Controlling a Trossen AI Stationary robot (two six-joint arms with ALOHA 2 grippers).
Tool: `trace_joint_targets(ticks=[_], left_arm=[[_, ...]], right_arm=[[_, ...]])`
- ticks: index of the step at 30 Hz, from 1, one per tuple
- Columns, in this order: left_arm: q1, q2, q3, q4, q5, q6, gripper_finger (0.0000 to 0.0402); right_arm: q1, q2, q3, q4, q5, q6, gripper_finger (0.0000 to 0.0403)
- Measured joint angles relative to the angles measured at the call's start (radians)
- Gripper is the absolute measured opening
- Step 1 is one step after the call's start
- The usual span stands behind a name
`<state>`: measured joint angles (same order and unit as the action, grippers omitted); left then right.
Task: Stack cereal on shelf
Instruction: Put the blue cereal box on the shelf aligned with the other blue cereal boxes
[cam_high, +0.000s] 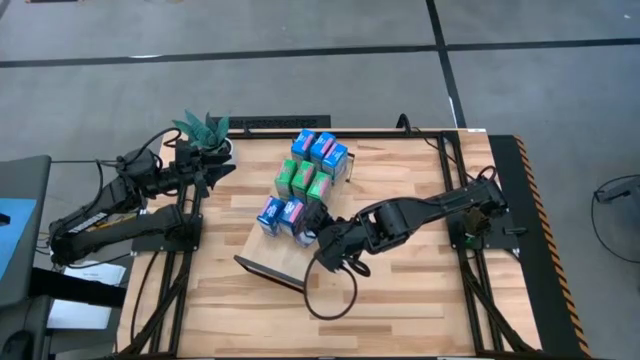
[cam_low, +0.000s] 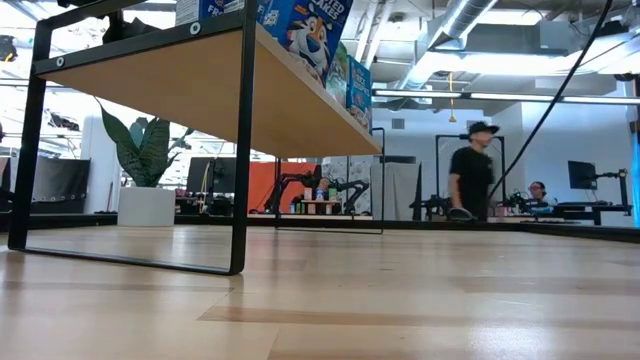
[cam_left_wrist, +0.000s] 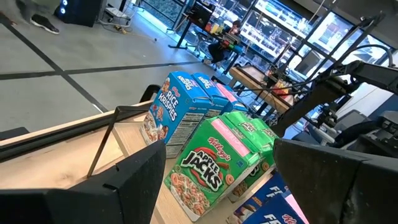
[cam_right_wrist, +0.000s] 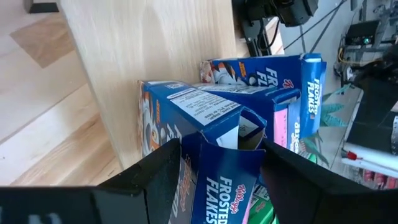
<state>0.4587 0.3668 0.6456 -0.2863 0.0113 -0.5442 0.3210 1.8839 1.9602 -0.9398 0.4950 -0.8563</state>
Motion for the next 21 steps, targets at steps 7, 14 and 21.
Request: trace_joint_targets(ticks=[7, 14, 21], left_arm=[[0.0, 0.0, 0.0, 0.0, 0.0, 0.0, 0.0286], [0.0, 0.0, 0.0, 0.0, -0.001, 0.0, 0.0286], [0.0, 0.0, 0.0, 0.0, -0.018, 0.001, 0.0286]], right_arm=[[0.0, -0.001, 0.0, -0.002, 0.004, 0.079, 0.0241], [0.0, -0.001, 0.0, -0.01, 0.003, 0.248, 0.0267], [0.0, -0.001, 0.0, 0.0, 0.003, 0.287, 0.0295]])
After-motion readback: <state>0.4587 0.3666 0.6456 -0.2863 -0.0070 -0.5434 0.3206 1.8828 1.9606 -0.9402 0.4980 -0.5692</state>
